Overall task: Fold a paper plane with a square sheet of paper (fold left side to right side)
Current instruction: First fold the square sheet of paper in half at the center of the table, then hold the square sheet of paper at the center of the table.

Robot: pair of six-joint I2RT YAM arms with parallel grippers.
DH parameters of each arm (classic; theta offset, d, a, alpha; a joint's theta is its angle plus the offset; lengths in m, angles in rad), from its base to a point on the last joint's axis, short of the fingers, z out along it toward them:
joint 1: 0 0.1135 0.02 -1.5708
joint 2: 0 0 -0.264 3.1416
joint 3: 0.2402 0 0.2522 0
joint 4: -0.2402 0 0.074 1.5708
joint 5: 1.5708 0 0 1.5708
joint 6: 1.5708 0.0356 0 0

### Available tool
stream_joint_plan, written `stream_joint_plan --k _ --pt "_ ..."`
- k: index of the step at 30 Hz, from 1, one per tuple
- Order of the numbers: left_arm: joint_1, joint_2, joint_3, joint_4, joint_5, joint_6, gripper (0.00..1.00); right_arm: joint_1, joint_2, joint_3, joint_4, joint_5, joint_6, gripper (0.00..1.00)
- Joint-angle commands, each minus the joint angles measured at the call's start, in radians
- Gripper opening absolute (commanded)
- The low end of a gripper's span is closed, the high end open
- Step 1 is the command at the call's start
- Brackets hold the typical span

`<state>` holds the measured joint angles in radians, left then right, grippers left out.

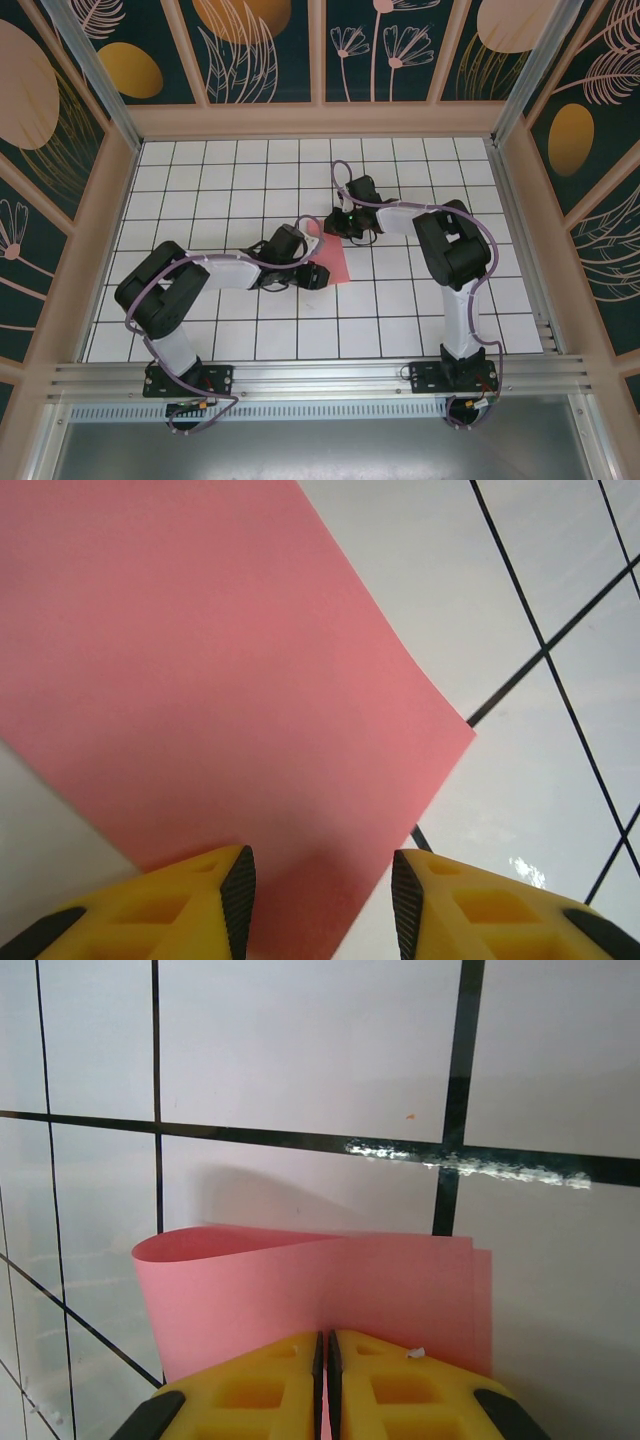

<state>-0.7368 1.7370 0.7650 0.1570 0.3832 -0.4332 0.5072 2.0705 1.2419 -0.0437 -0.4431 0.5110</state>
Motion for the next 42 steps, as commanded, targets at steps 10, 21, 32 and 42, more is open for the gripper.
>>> stream_joint_plan --k 10,21,32,42 --pt "-0.043 -0.068 -0.160 -0.048 0.063 -0.106 0.44 0.022 0.045 -0.058 -0.064 0.050 0.026 0.16" --pt "-0.043 -0.160 -0.136 -0.067 0.058 -0.116 0.44 0.023 0.043 -0.058 -0.060 0.046 0.026 0.15" --pt "0.086 -0.218 -0.009 -0.078 0.084 -0.115 0.47 0.027 0.033 -0.059 -0.049 0.035 0.030 0.16" --pt "0.089 0.042 0.119 0.003 0.135 -0.093 0.46 0.033 0.031 -0.055 -0.054 0.030 0.031 0.16"
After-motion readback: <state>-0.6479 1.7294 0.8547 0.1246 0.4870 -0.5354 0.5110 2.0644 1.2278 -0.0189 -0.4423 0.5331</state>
